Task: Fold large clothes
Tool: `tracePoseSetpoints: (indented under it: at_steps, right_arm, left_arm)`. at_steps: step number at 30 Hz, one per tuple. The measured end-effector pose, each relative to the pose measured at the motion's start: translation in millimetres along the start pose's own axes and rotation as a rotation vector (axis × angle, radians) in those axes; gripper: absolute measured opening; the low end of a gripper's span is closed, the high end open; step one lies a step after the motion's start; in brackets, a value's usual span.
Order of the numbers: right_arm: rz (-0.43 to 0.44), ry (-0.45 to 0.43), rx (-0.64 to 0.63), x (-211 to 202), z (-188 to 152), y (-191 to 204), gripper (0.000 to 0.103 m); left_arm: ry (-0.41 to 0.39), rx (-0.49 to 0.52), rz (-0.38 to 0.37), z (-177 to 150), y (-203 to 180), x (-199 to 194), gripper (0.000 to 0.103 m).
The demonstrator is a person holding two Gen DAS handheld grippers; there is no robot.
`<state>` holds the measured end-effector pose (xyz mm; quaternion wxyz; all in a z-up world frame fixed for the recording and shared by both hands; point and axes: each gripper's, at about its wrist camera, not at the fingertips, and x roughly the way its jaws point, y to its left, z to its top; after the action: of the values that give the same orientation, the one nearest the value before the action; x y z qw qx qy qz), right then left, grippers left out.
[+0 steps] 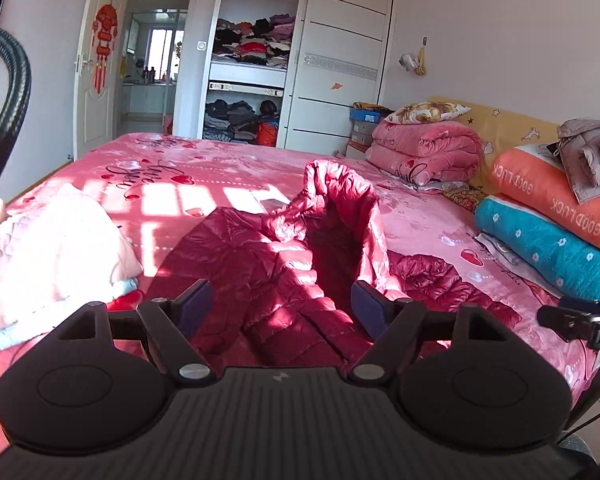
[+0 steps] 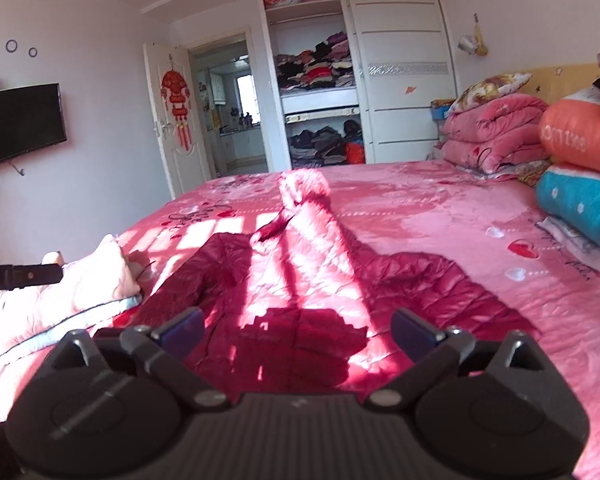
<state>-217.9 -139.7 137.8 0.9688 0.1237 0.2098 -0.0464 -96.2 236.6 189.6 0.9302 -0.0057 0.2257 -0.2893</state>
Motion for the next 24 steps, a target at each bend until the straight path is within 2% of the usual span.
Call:
tracePoseSetpoints:
  at_steps: [5,8,9,10,13,16,19,24]
  right_arm:
    - [0.100,0.172,-0.005,69.9,-28.4,17.7,0.088]
    - [0.091,0.247,-0.027,98.3,-38.9,20.0,0.082]
    - [0.083,0.266,-0.036,104.8,-42.3,18.7,0.072]
    - [0.071,0.285,-0.040,111.3,-45.5,15.5,0.053]
    - [0.063,0.317,-0.007,122.1,-51.9,-5.6,0.031]
    - [0.048,0.277,0.068,120.2,-41.4,-31.5,0.014]
    - [0.033,0.184,0.164,111.2,-15.1,-64.2,0.011]
    - [-0.094,-0.003,0.169,105.4,45.7,-117.2,0.010]
  left_arm:
    - [0.062,0.003,-0.014,-29.5,-11.7,49.5,0.090]
    - [0.082,-0.012,-0.025,-40.0,-12.5,66.7,0.090]
    - [0.089,-0.011,-0.027,-43.2,-12.3,72.3,0.090]
    - [0.098,-0.011,-0.030,-46.1,-11.8,77.2,0.090]
    - [0.126,-0.017,-0.042,-56.6,-10.3,93.1,0.091]
    - [0.154,-0.015,-0.057,-65.1,-10.1,97.5,0.092]
    - [0.187,-0.016,-0.064,-74.6,-9.2,106.2,0.092]
    - [0.220,-0.009,-0.074,-86.6,-8.7,116.9,0.092]
